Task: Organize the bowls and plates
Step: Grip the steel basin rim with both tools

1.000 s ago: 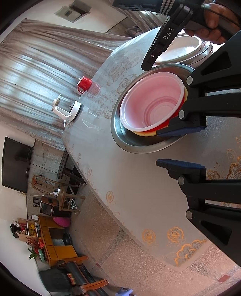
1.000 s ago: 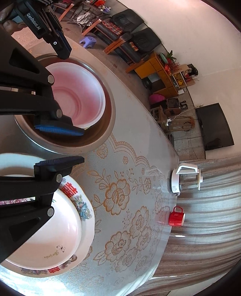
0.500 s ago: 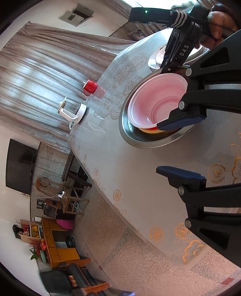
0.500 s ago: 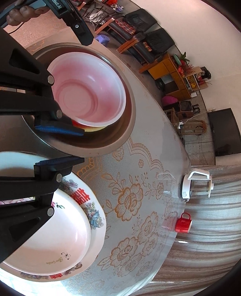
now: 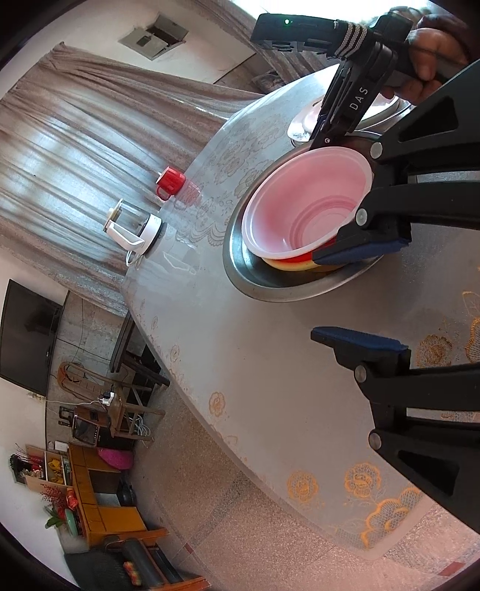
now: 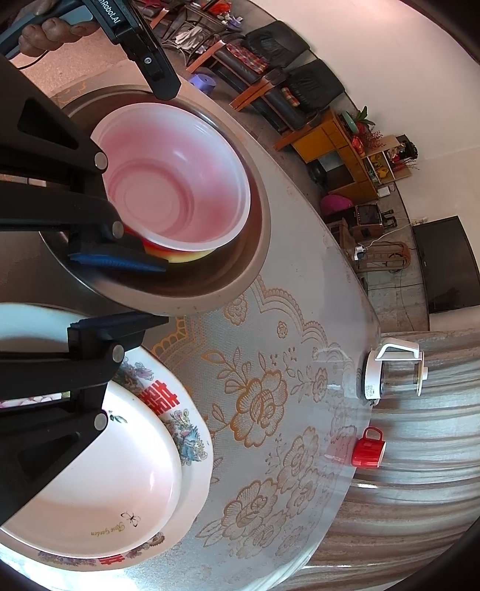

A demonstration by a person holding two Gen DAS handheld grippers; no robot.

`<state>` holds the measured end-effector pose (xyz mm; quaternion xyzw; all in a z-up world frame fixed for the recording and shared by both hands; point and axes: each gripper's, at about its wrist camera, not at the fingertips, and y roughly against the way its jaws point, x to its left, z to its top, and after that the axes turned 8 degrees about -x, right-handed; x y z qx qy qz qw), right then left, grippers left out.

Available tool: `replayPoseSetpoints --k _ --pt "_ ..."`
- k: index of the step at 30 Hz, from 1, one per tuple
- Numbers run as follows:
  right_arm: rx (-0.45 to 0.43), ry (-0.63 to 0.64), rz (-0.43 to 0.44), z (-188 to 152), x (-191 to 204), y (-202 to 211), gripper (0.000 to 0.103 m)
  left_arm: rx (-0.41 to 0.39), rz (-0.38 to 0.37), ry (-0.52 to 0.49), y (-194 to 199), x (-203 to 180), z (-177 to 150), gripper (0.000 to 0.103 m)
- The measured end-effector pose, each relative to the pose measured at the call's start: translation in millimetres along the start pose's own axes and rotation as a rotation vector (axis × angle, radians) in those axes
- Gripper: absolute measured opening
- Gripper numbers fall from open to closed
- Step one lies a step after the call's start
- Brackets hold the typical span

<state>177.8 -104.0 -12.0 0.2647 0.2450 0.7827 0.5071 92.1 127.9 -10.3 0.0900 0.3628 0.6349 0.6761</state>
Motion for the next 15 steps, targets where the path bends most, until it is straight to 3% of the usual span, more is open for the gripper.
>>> replayPoseSetpoints --k 4,15 --pt "-0.006 0.004 0.002 0 0 0 0.02 0.015 -0.046 0.036 -7 1 1 0.023" --pt "-0.025 0.02 -0.009 -1 1 -1 0.018 0.004 -0.071 0.098 -19 10 4 0.023"
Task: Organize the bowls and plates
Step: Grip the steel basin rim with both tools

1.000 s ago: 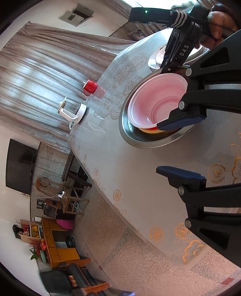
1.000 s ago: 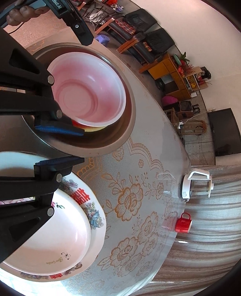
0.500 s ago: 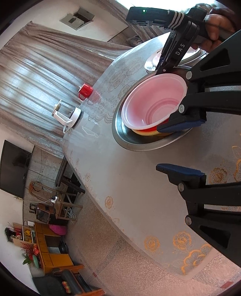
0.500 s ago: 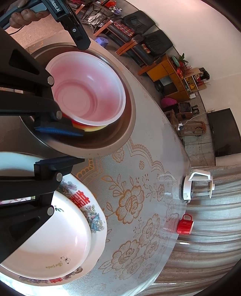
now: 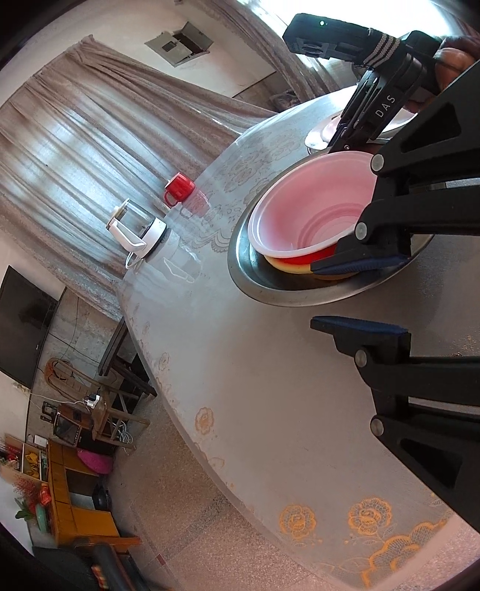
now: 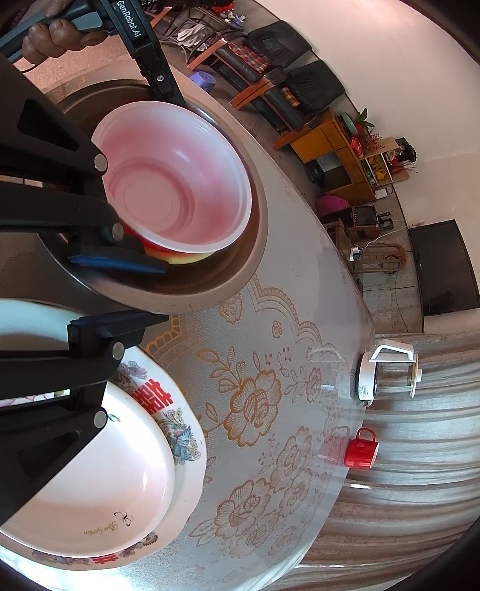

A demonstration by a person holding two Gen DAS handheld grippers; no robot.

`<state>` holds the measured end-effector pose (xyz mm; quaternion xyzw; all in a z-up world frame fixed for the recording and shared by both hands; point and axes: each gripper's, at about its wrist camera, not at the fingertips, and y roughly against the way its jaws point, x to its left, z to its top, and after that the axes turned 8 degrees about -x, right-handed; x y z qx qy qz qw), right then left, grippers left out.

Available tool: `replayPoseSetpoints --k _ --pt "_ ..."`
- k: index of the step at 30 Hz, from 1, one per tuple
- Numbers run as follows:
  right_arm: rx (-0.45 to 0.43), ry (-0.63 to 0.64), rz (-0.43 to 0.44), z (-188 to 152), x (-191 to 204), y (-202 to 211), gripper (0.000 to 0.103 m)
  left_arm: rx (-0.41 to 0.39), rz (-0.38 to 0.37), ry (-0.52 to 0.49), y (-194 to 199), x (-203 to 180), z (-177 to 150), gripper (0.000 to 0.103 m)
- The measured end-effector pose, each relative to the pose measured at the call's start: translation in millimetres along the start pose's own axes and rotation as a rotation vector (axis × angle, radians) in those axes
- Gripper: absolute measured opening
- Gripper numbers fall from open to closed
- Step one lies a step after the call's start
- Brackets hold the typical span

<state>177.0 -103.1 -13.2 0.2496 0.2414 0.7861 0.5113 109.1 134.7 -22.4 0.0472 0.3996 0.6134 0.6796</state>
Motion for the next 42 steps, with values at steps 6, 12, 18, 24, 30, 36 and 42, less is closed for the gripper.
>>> replayPoseSetpoints --k 6,12,18,24,30,36,42 --pt "-0.005 -0.005 0.003 0 -1 0 0.018 -0.014 -0.025 -0.021 8 -3 -6 0.015" --pt "0.007 -0.025 0.027 0 -2 0 0.017 -0.013 -0.026 -0.023 10 -3 -6 0.016" --pt "0.015 -0.019 0.023 0 1 -2 0.017 -0.019 0.037 -0.07 10 -12 -7 0.016" --pt "0.007 -0.049 0.042 -4 0 2 0.016 -0.02 0.053 -0.079 17 -10 -11 0.016" --pt "0.011 -0.072 0.057 -7 -1 7 0.015 -0.04 0.056 -0.107 27 -15 -12 0.017" --pt "0.003 -0.107 0.068 -9 -6 12 0.015 -0.058 0.045 -0.13 35 -21 -12 0.017" --pt "-0.007 -0.134 0.075 -9 -9 18 0.016 -0.066 0.039 -0.136 42 -25 -12 0.017"
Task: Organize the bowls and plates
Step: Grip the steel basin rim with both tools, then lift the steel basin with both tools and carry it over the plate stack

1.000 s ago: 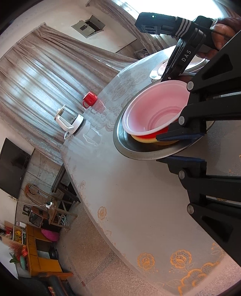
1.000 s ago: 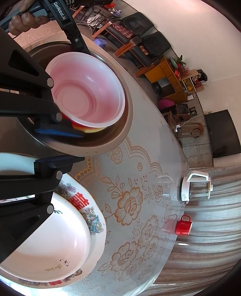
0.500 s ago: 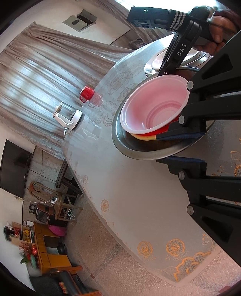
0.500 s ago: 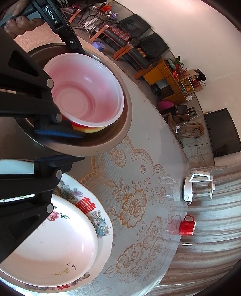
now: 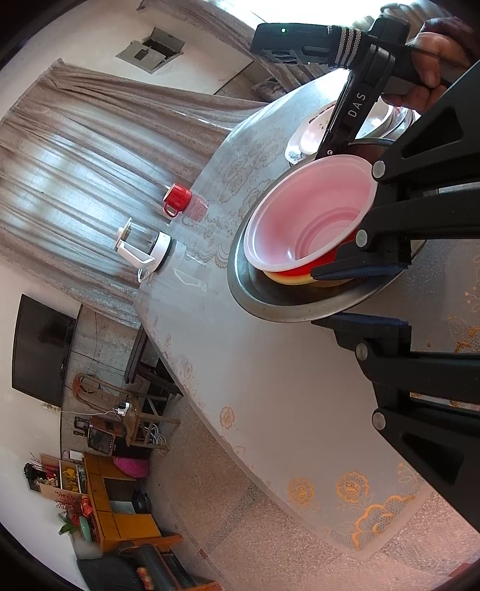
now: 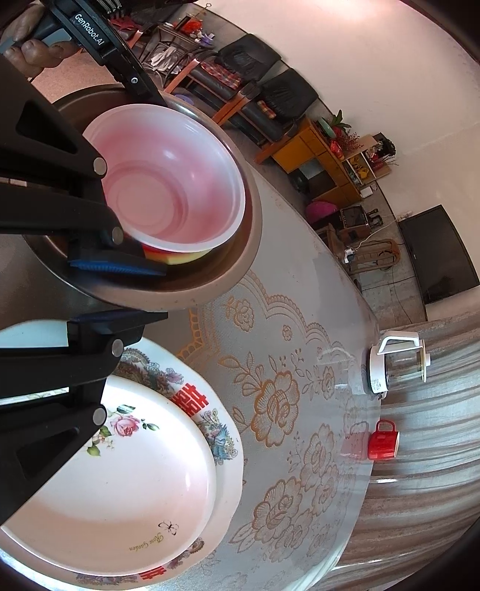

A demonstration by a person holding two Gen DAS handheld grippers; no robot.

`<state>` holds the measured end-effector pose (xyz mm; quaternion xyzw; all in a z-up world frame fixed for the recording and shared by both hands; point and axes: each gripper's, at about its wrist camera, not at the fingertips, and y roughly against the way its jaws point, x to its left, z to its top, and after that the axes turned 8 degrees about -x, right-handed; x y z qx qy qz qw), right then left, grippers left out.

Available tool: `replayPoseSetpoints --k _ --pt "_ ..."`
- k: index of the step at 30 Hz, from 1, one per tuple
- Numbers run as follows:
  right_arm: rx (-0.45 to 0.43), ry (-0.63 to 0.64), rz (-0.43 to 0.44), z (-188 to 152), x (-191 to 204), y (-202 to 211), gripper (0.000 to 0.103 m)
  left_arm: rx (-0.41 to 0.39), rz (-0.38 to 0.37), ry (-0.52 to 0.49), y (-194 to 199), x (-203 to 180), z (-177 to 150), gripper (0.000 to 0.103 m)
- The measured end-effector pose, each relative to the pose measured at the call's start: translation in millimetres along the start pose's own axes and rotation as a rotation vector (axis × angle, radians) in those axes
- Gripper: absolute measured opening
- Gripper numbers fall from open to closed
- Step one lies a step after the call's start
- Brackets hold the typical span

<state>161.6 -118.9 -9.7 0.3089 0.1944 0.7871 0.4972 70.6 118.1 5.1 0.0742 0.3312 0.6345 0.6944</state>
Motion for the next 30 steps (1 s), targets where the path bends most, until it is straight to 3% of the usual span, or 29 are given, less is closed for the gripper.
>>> replayPoseSetpoints --k 14,30 --pt "-0.047 -0.03 0.008 4 -7 20 0.016 -0.01 -0.031 -0.019 9 -16 3 0.017" --pt "-0.131 -0.069 -0.033 9 -32 61 0.016 -0.005 -0.133 -0.079 8 -58 14 0.017"
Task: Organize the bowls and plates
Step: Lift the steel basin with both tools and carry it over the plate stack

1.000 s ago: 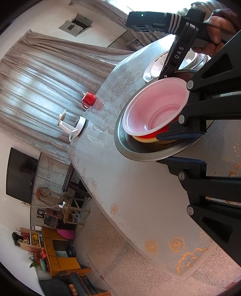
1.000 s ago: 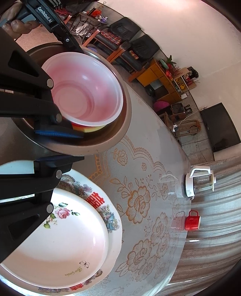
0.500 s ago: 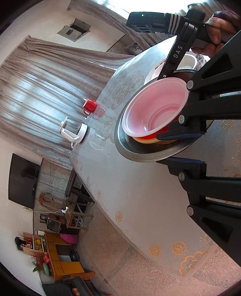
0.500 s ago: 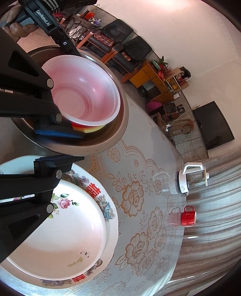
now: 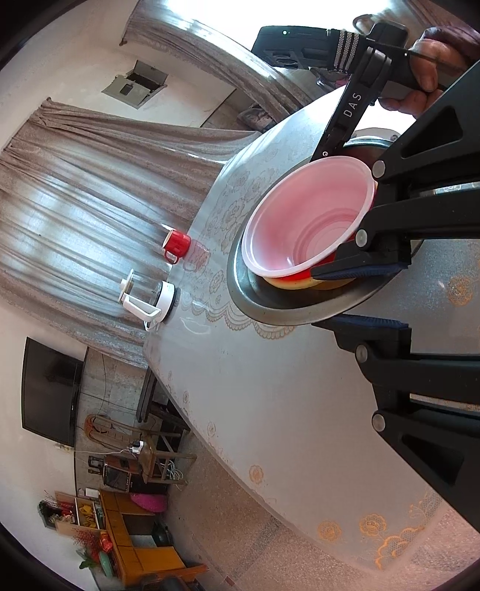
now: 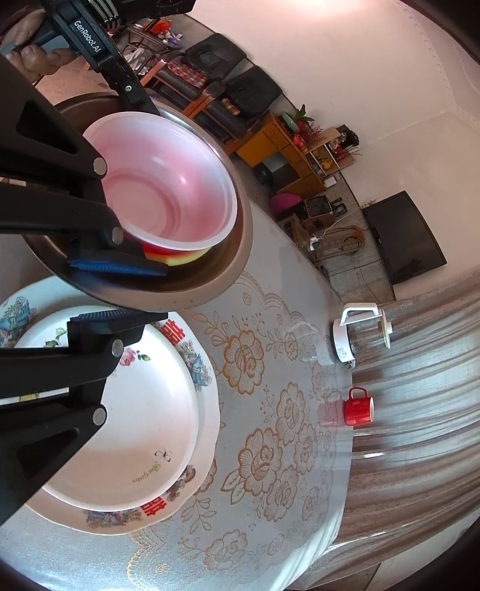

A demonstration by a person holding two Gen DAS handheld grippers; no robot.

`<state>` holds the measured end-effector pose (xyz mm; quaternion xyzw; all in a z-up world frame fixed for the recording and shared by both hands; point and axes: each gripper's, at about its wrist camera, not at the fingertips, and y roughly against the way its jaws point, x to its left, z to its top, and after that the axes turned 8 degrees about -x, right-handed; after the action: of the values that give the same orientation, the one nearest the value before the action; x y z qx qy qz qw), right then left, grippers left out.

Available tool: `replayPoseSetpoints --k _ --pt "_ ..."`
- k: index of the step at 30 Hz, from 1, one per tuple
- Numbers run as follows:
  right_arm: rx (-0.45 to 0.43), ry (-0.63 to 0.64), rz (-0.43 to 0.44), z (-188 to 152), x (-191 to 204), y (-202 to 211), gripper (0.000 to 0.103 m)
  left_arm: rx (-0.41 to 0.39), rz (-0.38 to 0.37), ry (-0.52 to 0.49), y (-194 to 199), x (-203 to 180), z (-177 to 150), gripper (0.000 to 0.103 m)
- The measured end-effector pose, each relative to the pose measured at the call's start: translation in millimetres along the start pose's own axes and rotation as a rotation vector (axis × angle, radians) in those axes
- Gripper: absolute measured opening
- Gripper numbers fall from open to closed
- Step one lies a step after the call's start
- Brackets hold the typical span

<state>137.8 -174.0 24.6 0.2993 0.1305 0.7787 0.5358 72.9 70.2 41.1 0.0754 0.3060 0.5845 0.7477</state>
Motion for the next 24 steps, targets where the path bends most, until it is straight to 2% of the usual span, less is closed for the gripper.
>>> replayPoseSetpoints --k 7,13,24 --pt "-0.05 -0.036 -0.054 6 -24 27 0.016 0.012 -0.077 -0.058 -11 -37 9 0.017" --pt "-0.095 -0.086 -0.116 8 -54 52 0.016 0.055 -0.152 -0.087 -31 -69 12 0.018" --pt "-0.093 -0.162 -0.215 0 -96 65 0.016 0.158 -0.201 -0.099 -66 -96 -4 0.019"
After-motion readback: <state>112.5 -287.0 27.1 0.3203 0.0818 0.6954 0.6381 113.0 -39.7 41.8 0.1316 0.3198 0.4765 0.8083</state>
